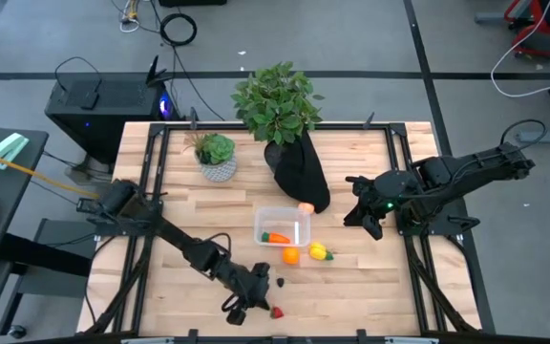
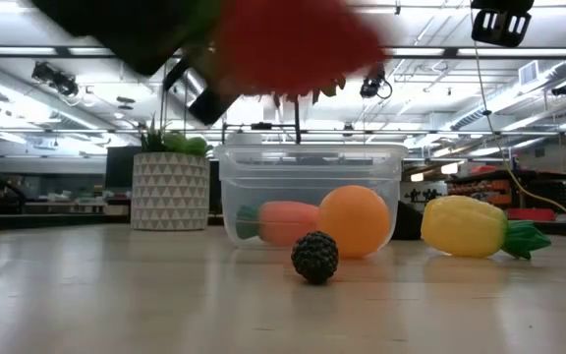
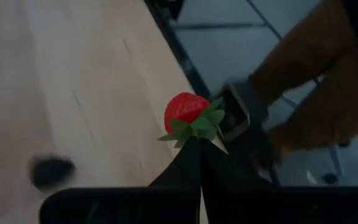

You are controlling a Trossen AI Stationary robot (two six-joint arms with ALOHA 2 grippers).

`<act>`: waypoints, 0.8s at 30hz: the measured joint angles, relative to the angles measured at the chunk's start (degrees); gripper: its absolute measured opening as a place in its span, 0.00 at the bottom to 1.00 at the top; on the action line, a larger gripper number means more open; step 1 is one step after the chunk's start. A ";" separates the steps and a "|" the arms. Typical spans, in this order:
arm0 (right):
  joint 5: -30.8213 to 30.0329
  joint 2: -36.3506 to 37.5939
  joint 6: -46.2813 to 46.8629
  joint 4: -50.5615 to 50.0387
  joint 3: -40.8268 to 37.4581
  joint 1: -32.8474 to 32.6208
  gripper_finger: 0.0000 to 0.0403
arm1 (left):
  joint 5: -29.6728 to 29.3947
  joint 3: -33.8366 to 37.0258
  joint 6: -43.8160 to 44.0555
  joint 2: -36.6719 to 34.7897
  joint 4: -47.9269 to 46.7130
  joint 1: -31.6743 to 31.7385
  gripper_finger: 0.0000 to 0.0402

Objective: Pick and placing Produce into tupperware
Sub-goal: Put the red strawberry into the transparent bin

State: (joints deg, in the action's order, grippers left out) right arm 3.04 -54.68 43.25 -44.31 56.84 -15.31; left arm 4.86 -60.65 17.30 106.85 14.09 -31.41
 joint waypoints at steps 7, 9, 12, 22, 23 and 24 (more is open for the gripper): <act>-0.01 0.00 -0.50 0.00 0.00 0.02 0.19 | -8.48 -6.32 -6.64 -4.25 -13.37 4.21 0.00; -0.01 -0.01 -0.85 0.00 0.00 0.00 0.19 | -12.71 -8.21 -9.05 -4.67 -20.09 6.23 0.00; -0.01 -0.02 -0.99 0.14 -0.01 0.01 0.19 | -15.69 -10.40 -10.56 -4.62 -23.71 9.98 0.00; 0.01 0.00 -0.81 0.55 -0.02 -0.10 0.19 | -17.85 -14.81 -8.75 -4.72 -30.61 20.13 0.00; -0.01 0.01 -0.81 0.62 -0.02 -0.29 0.19 | -16.72 -14.81 -7.87 -4.72 -31.06 20.77 0.01; -0.01 0.00 -0.81 0.70 -0.02 -0.43 0.19 | -15.26 -14.81 -7.21 -4.70 -31.57 21.34 0.02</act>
State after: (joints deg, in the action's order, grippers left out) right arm 3.03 -54.68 42.44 -43.62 56.82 -15.74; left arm -10.40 -75.46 10.08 102.15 -17.48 -10.07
